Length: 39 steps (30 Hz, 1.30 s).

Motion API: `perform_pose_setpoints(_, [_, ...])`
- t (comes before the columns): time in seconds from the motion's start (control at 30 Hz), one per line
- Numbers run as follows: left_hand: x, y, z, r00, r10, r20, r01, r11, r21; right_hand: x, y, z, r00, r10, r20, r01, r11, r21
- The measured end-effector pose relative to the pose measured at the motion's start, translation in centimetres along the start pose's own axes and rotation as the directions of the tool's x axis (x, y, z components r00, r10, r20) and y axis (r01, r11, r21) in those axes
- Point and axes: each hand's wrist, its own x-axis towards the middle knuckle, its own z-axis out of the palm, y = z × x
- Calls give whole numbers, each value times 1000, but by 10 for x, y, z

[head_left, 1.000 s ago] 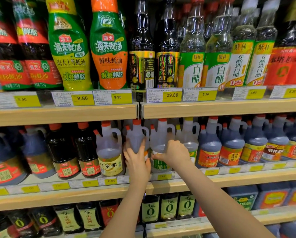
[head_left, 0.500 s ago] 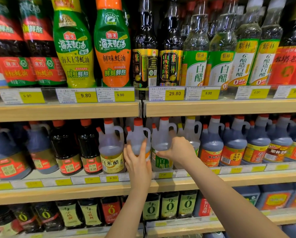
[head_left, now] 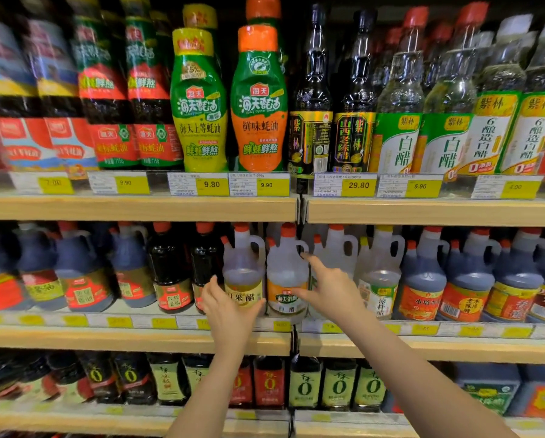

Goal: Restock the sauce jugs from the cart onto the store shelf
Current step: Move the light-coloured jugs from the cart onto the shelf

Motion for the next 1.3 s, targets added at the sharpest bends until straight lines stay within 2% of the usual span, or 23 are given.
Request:
perform_pose_setpoints(0.1, [-1, 0, 7, 999, -37, 22, 37, 999, 23, 12, -11, 8, 999, 5, 44, -3, 1000, -31])
perform_pose_setpoints(0.2, [-1, -1, 16, 998, -56, 22, 53, 994, 96, 23, -21, 15, 993, 76, 90, -66, 992, -106])
perform_pose_setpoints(0.43, [0, -2, 20, 998, -62, 31, 55, 981, 189, 33, -24, 21, 991, 124, 40, -114, 974, -197])
perform_pose_setpoints(0.67, [1, 0, 12, 991, -85, 104, 66, 983, 171, 36, -31, 15, 978, 166, 128, -132, 961, -244])
perform_pose_setpoints(0.8, [10, -12, -19, 970, -51, 236, 56, 998, -11, 27, -41, 3, 974, 194, 114, -180, 976, -122])
perform_pose_setpoints(0.87, [23, -20, -47, 976, -30, 216, 42, 998, -51, 21, -48, -2, 984, 176, 41, -173, 983, -63])
perform_pose_setpoints(0.97, [48, -33, -89, 990, -53, 128, 55, 998, -14, 12, -68, -4, 991, 118, -56, -116, 993, 24])
perform_pose_setpoints(1.13, [50, -64, -131, 986, -137, 94, 136, 991, 16, -6, -115, 24, 997, 52, 54, -63, 974, 216])
perform_pose_setpoints(1.23, [54, -81, -141, 979, -152, 134, 142, 986, 85, -4, -137, 46, 996, 53, 66, -69, 963, 262])
perform_pose_setpoints(1.3, [64, -91, -137, 979, -123, 159, 113, 991, 71, 3, -150, 63, 995, 76, 57, -90, 948, 306])
